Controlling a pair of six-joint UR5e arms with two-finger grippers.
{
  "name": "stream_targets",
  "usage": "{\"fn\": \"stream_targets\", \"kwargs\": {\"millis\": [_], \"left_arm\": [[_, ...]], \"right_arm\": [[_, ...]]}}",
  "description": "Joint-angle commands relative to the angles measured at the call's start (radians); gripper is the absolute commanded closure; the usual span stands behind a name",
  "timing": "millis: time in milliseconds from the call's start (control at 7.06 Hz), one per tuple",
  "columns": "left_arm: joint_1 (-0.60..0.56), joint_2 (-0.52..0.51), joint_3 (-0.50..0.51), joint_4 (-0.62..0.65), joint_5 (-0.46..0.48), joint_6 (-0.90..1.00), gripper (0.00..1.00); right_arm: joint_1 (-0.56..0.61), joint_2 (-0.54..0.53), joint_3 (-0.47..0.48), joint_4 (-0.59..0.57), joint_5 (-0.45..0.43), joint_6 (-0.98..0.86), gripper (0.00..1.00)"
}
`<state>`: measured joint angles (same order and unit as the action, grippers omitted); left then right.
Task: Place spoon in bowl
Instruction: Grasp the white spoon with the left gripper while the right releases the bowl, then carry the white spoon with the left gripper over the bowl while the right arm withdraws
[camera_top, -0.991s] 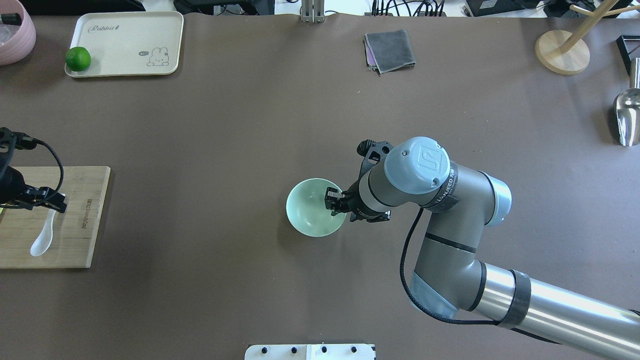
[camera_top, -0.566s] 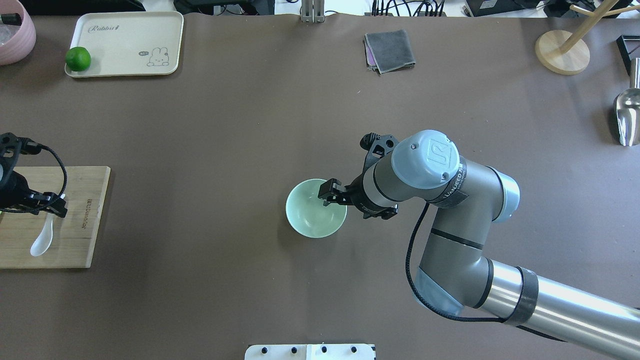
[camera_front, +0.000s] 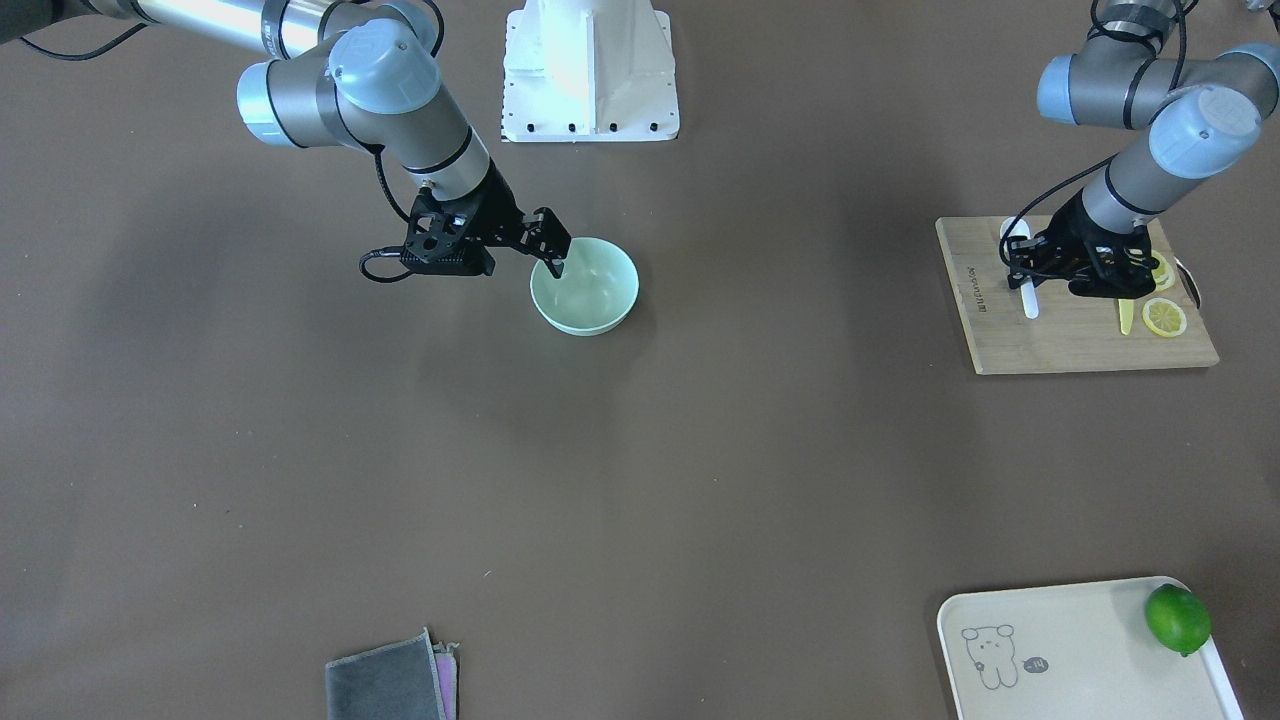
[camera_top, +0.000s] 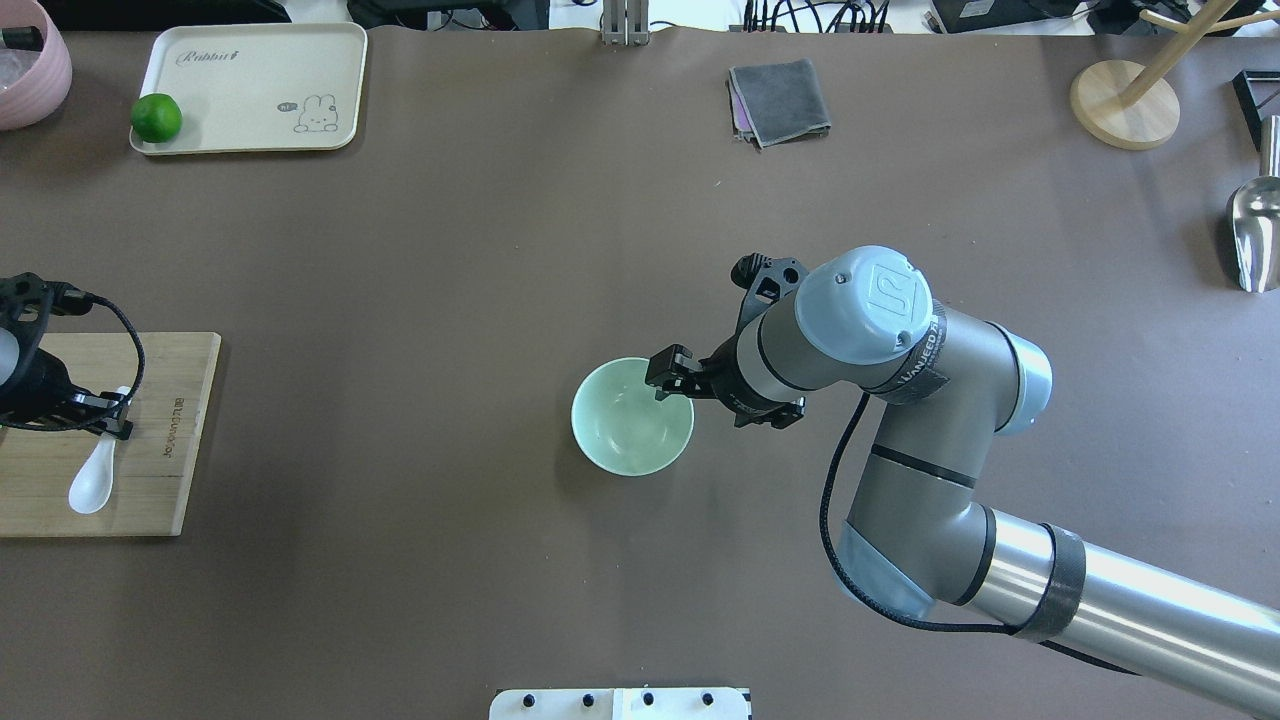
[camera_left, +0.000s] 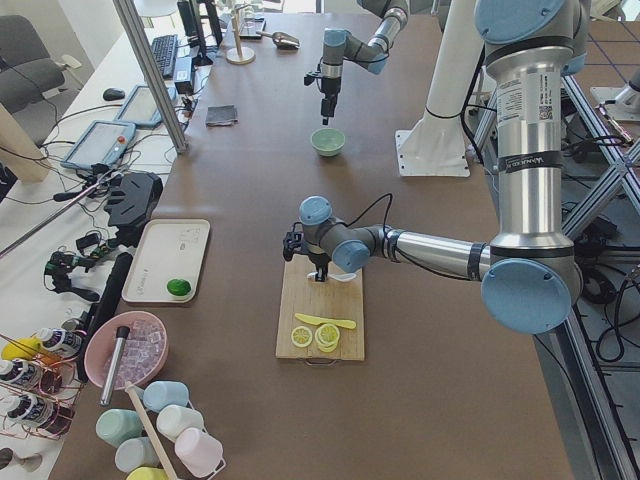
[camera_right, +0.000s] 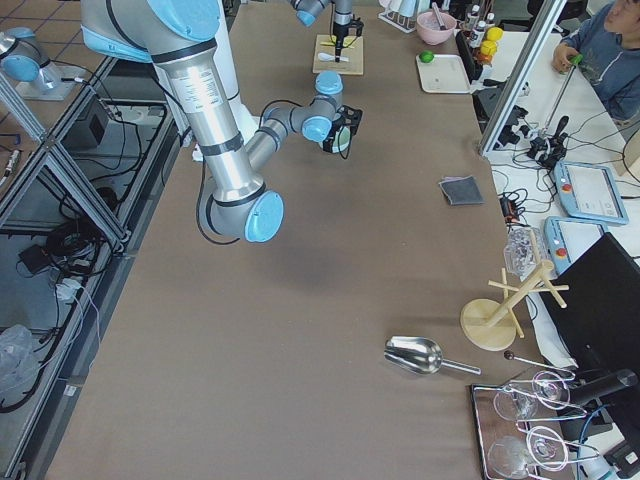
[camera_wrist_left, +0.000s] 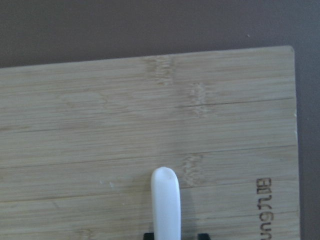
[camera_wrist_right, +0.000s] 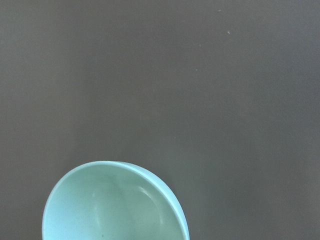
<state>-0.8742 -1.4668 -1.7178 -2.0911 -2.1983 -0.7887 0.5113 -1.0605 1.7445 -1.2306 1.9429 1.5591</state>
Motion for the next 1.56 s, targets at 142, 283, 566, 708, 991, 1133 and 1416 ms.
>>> {"fn": "stream_targets", "kwargs": {"millis": [142, 283, 566, 708, 991, 1133, 1416], "left_arm": [[-0.009, -0.013, -0.093, 0.043, -0.036, -0.004, 1.0], [-0.009, -0.059, -0.168, 0.131, -0.063, -0.01, 1.0], [-0.003, -0.36, -0.18, 0.358, -0.064, -0.169, 1.0], [0.017, -0.489, -0.131, 0.394, -0.061, -0.231, 1.0], [0.145, -0.693, 0.0, 0.391, 0.009, -0.381, 1.0], [0.217, -0.751, 0.05, 0.381, 0.05, -0.435, 1.0], [0.279, -0.841, 0.143, 0.311, 0.106, -0.48, 1.0]], "right_arm": [[0.067, -0.028, 0.025, -0.009, 0.065, -0.007, 0.0], [0.119, -0.088, 0.061, -0.01, 0.099, -0.017, 0.0], [0.244, -0.221, 0.101, -0.01, 0.166, -0.226, 0.0], [0.294, -0.299, 0.105, -0.01, 0.172, -0.376, 0.0], [0.425, -0.428, 0.096, -0.009, 0.24, -0.641, 0.0], [0.465, -0.479, 0.092, -0.01, 0.251, -0.747, 0.0], [0.519, -0.564, 0.092, -0.004, 0.254, -0.856, 0.0]]}}
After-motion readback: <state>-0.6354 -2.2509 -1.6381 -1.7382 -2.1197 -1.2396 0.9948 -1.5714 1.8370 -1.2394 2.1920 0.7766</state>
